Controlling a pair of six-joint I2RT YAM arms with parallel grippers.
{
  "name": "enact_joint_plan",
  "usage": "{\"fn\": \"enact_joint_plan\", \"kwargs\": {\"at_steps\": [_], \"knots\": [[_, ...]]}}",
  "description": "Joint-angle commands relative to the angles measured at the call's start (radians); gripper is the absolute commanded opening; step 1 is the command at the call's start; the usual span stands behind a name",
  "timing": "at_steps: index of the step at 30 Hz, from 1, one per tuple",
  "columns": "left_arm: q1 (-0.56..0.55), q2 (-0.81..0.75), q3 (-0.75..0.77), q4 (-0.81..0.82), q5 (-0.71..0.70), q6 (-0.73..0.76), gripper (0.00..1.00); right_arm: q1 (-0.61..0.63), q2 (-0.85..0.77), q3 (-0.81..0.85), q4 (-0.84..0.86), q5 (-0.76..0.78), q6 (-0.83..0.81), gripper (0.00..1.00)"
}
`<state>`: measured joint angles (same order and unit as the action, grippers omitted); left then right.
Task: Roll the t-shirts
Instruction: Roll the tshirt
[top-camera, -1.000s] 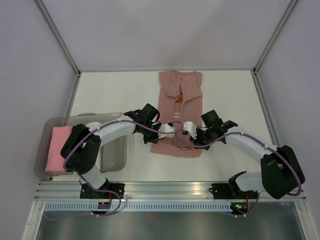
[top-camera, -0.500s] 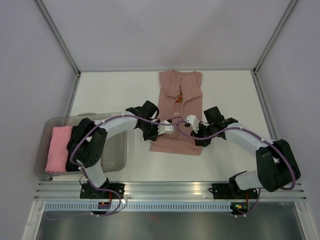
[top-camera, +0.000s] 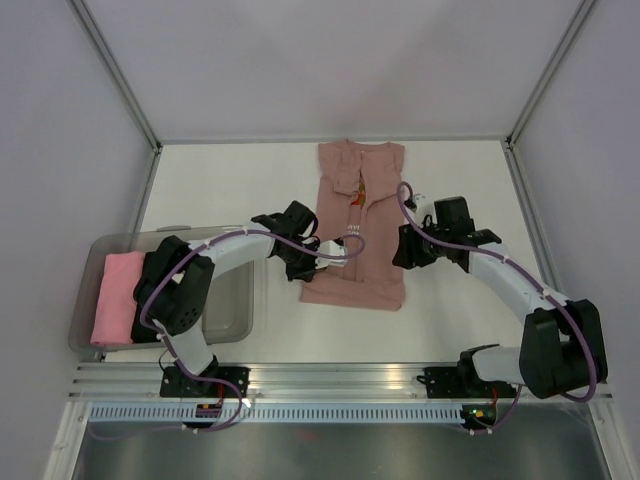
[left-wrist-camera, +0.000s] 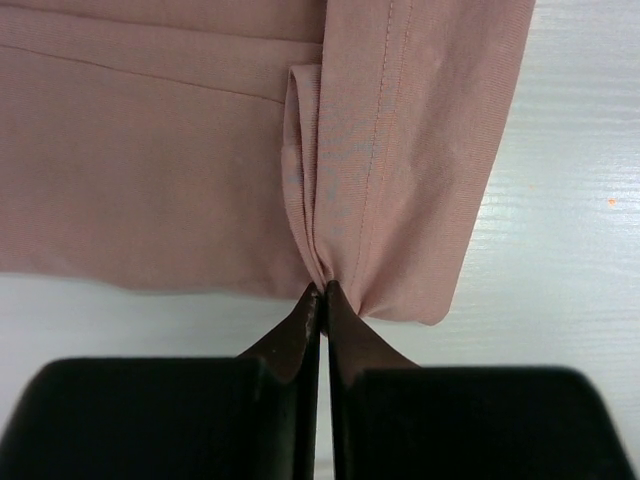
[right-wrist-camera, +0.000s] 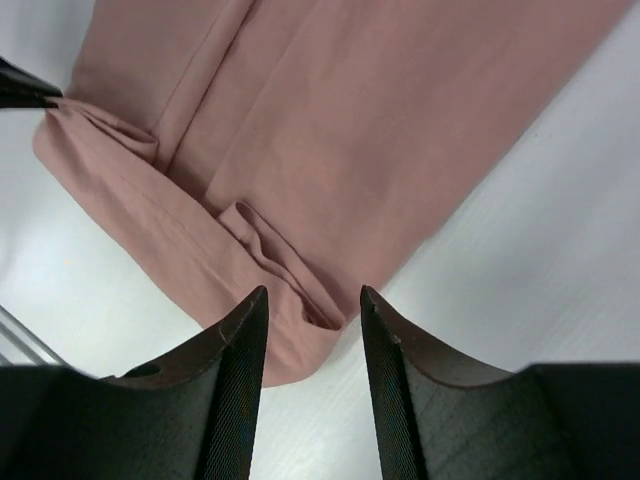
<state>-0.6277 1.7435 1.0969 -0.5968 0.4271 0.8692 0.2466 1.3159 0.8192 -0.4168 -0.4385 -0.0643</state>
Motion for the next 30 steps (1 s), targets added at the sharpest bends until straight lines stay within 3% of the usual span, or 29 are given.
{"fn": "enact_joint_plan", "kwargs": {"at_steps": [1,3,6,15,17,21,26,30], "knots": [[0.005,0.007,0.021,0.0,0.007,-0.007,0.09,-0.004,-0.056,-0.061,-0.025,0.009,0.315,0.48],[0.005,0.008,0.026,0.0,-0.008,-0.022,0.24,-0.004,-0.146,-0.112,-0.01,0.043,0.337,0.48],[0.005,0.005,0.038,0.002,-0.021,-0.041,0.34,-0.004,-0.244,-0.236,0.053,0.057,0.357,0.48],[0.003,-0.064,0.054,0.0,-0.057,-0.059,0.43,-0.004,-0.071,-0.249,0.05,0.04,0.437,0.5],[0.003,-0.093,0.051,0.0,-0.062,-0.05,0.43,-0.004,-0.05,-0.256,0.082,0.035,0.455,0.45],[-0.033,-0.165,0.006,0.0,-0.05,-0.013,0.44,-0.004,-0.073,-0.267,0.113,0.101,0.469,0.24],[-0.161,-0.26,-0.144,0.092,-0.119,0.069,0.55,-0.004,-0.03,-0.279,0.156,0.064,0.483,0.18],[-0.217,-0.236,-0.232,0.179,-0.183,0.06,0.57,-0.004,-0.038,-0.272,0.153,0.081,0.465,0.2]]}}
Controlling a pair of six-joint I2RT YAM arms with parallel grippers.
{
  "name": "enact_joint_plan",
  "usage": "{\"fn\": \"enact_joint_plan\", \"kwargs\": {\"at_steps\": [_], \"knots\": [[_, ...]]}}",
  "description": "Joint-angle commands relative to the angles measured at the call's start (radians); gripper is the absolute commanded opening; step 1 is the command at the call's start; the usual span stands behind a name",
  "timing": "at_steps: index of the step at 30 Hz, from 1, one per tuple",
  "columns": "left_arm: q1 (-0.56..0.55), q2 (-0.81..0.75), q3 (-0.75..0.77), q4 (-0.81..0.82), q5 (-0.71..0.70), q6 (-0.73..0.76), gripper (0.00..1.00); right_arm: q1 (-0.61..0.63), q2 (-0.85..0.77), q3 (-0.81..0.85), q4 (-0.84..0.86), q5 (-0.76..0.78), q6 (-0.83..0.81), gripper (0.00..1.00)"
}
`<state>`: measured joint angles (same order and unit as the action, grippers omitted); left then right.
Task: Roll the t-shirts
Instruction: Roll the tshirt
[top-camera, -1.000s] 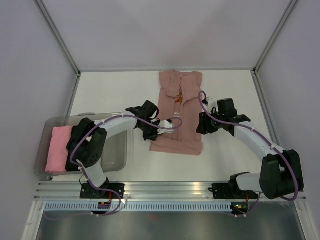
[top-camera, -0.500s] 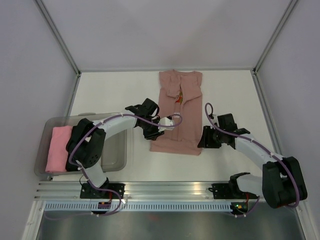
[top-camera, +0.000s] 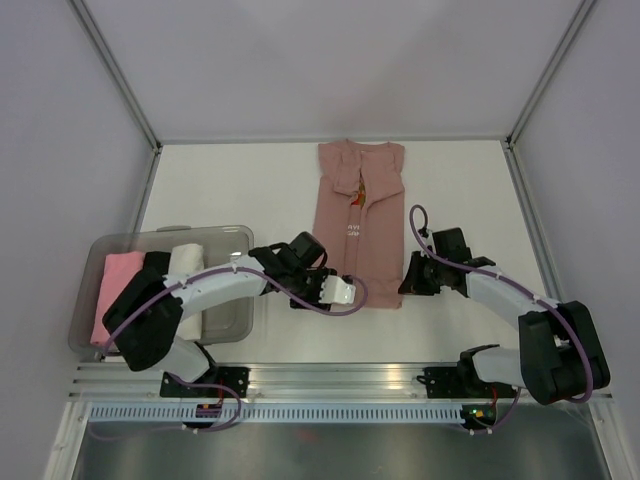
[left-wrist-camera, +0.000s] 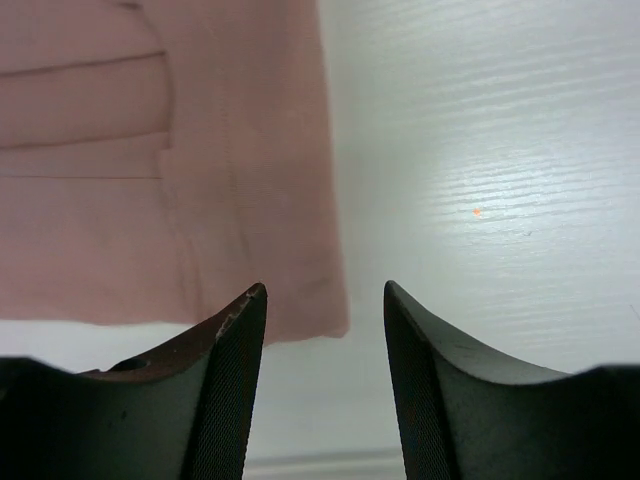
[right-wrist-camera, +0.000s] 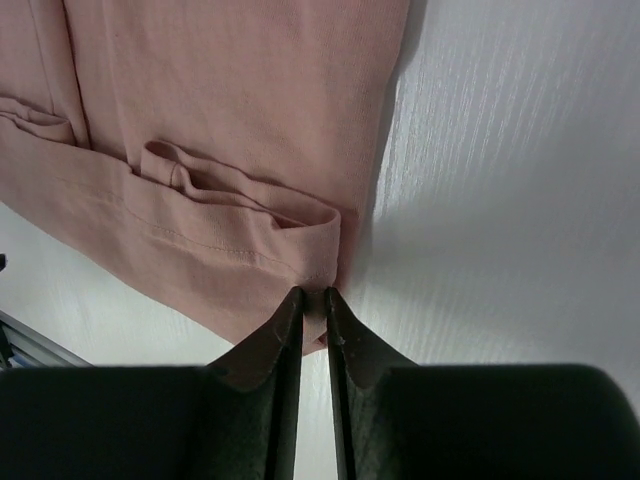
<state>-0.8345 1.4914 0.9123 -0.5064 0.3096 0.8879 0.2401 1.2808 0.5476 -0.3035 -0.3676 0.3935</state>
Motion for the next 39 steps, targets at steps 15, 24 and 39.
{"fn": "enact_joint_plan", "kwargs": {"at_steps": [15,24,39], "knots": [[-0.023,0.098,-0.085,0.151,-0.165,0.028,0.4,0.019,-0.309,0.103,0.024,-0.054,-0.378,0.44],[-0.005,0.093,-0.047,0.138,-0.144,-0.053,0.03,0.163,-0.578,-0.086,-0.218,-0.133,-1.274,0.54],[0.034,0.112,0.03,0.079,-0.089,-0.061,0.02,0.344,-0.256,-0.124,0.081,0.022,-1.282,0.65]]}}
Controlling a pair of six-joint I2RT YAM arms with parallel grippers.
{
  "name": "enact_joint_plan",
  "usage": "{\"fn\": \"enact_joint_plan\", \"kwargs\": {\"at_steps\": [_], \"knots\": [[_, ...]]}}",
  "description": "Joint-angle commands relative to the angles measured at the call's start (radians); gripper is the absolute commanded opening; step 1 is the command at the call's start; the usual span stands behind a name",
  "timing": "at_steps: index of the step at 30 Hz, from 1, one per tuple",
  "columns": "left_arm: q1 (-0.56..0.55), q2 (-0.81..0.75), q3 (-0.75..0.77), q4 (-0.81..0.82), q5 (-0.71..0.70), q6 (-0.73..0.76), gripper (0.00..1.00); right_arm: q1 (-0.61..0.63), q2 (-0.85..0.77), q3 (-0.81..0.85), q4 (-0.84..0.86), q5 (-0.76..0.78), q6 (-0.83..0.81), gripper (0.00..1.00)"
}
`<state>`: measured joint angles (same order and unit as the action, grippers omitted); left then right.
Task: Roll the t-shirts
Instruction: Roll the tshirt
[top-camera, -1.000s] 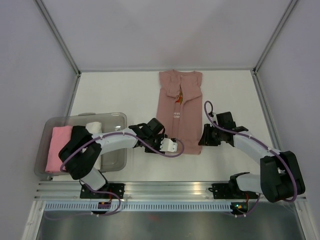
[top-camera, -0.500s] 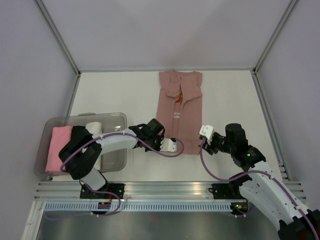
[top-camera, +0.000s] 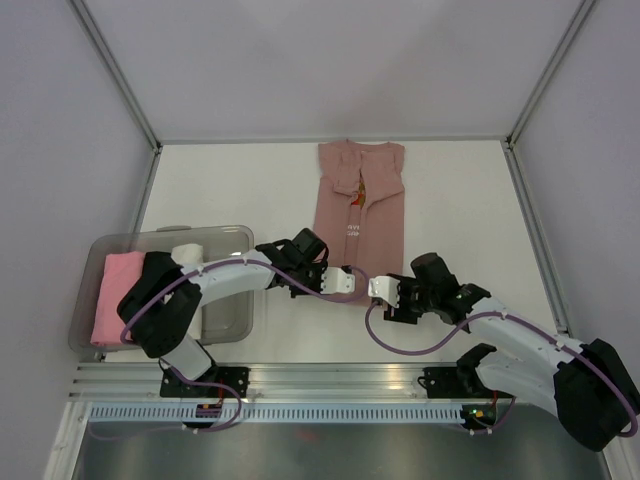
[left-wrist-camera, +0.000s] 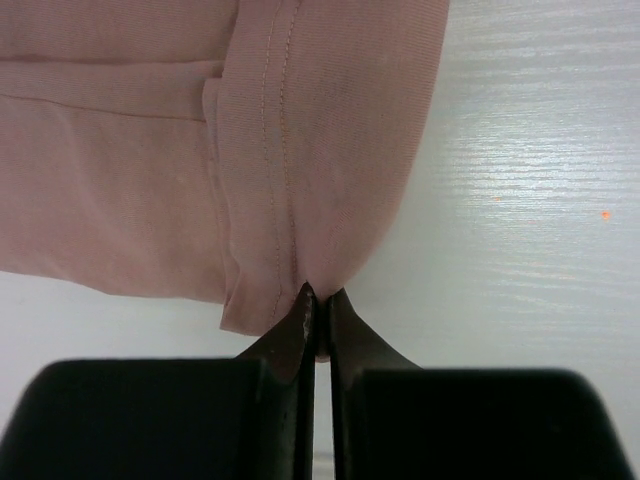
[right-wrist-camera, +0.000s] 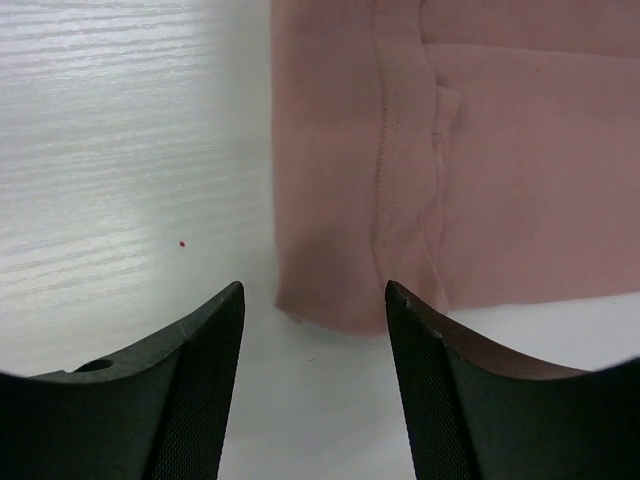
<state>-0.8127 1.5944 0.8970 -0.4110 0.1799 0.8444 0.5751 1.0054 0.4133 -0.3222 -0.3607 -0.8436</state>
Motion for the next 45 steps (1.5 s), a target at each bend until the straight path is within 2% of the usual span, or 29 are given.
{"fn": "enact_joint_plan", "kwargs": {"at_steps": [1,4,6,7,11,20,22,26,29,34,39,43,44,45], "knots": [[0.015,0.012,0.051,-0.023,0.047,-0.016,0.02,0.009,0.03,0.001,0.11,0.023,-0.045,0.65],[0.02,0.015,0.059,-0.035,0.066,-0.016,0.02,0.009,0.068,-0.004,0.15,0.032,-0.015,0.63],[0.023,0.018,0.062,-0.041,0.073,-0.018,0.02,0.009,0.103,0.007,0.12,0.038,-0.012,0.35],[0.027,0.018,0.065,-0.055,0.076,-0.013,0.02,0.009,0.11,0.03,0.095,0.046,-0.018,0.15],[0.046,0.016,0.094,-0.166,0.139,0.07,0.02,0.0,0.101,0.117,-0.081,-0.023,-0.087,0.0],[0.056,0.013,0.158,-0.452,0.346,0.102,0.02,-0.032,0.185,0.278,-0.498,-0.26,-0.095,0.0],[0.056,-0.001,0.148,-0.485,0.404,0.099,0.02,-0.031,0.171,0.26,-0.524,-0.283,-0.101,0.0],[0.056,0.001,0.12,-0.529,0.477,0.064,0.02,-0.04,0.148,0.26,-0.488,-0.288,-0.065,0.0],[0.081,0.05,0.141,-0.523,0.475,0.022,0.02,-0.044,0.235,0.288,-0.414,-0.268,0.027,0.0],[0.168,0.214,0.267,-0.505,0.446,-0.034,0.02,-0.109,0.379,0.358,-0.4,-0.277,0.014,0.0],[0.195,0.246,0.304,-0.5,0.418,-0.015,0.04,-0.181,0.453,0.377,-0.336,-0.304,0.034,0.0],[0.196,0.249,0.295,-0.502,0.395,-0.004,0.14,-0.198,0.499,0.386,-0.313,-0.299,0.047,0.03],[0.196,0.253,0.295,-0.5,0.394,-0.008,0.21,-0.199,0.502,0.386,-0.307,-0.299,0.054,0.05],[0.198,0.256,0.296,-0.5,0.392,-0.011,0.23,-0.199,0.504,0.386,-0.299,-0.296,0.063,0.06]]}}
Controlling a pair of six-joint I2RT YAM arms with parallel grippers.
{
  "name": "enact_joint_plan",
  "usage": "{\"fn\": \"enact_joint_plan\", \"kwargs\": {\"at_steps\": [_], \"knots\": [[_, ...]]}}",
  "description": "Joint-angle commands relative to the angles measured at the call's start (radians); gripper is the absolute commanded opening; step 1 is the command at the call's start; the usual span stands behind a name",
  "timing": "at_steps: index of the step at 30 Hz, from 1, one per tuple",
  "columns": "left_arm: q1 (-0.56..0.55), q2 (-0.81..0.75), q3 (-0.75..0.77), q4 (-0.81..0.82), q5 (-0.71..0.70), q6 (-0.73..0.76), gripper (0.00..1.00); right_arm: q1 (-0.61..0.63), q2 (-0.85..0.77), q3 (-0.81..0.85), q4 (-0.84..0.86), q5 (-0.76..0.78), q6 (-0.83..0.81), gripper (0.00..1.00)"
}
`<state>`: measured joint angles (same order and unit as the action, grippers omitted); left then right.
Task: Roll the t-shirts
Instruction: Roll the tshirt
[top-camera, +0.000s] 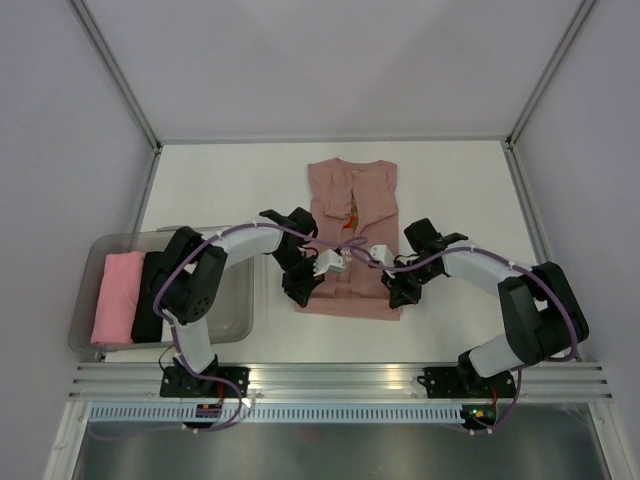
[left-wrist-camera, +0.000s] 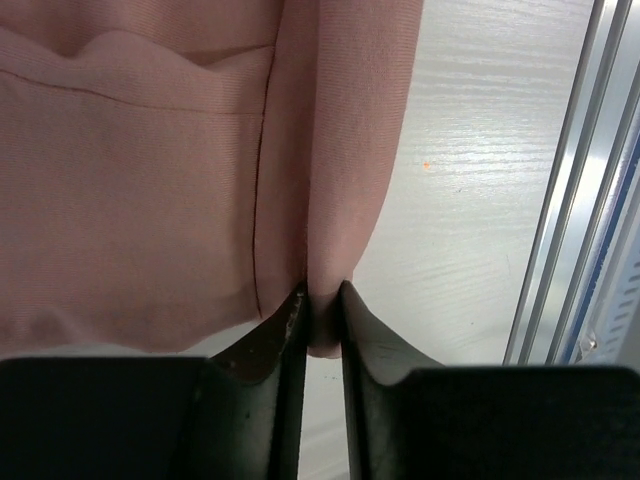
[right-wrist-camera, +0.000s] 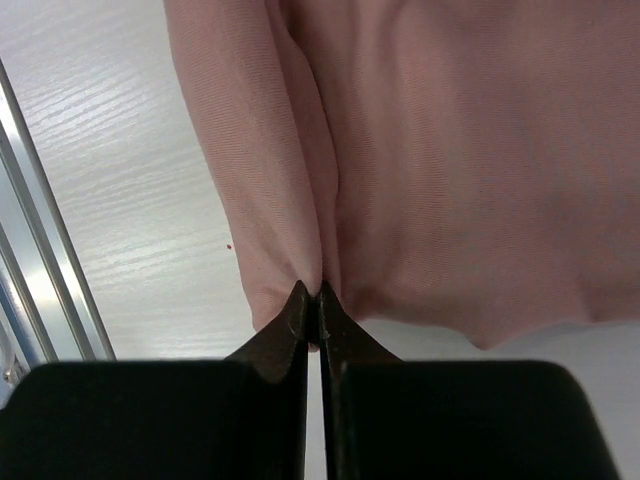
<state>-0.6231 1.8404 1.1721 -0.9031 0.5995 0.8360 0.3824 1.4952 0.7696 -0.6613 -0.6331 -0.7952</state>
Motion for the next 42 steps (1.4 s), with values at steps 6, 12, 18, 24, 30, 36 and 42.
{"fn": "enact_joint_plan", "kwargs": {"at_steps": [6,12,18,24,30,36,42], "knots": [[0.019,-0.003,0.055,-0.007,-0.023,-0.031,0.36,-0.019,0.013,0.048,0.057,-0.017,0.07,0.11],[0.019,-0.053,0.07,-0.008,-0.02,-0.038,0.43,-0.028,0.014,0.076,0.0,-0.06,0.069,0.13],[0.019,-0.113,0.118,-0.008,-0.034,-0.077,0.43,-0.031,0.054,0.105,0.014,-0.028,0.132,0.16],[-0.013,-0.139,0.061,0.001,-0.027,-0.043,0.5,-0.05,0.066,0.099,0.028,-0.023,0.169,0.0],[-0.09,-0.177,-0.023,0.087,-0.053,-0.067,0.5,-0.068,0.086,0.1,0.066,-0.01,0.257,0.0],[-0.107,-0.164,-0.066,0.136,-0.11,-0.094,0.51,-0.076,0.117,0.112,0.063,-0.023,0.274,0.0],[-0.106,-0.144,-0.074,0.141,-0.116,-0.092,0.33,-0.082,0.122,0.114,0.077,-0.002,0.297,0.0]]}}
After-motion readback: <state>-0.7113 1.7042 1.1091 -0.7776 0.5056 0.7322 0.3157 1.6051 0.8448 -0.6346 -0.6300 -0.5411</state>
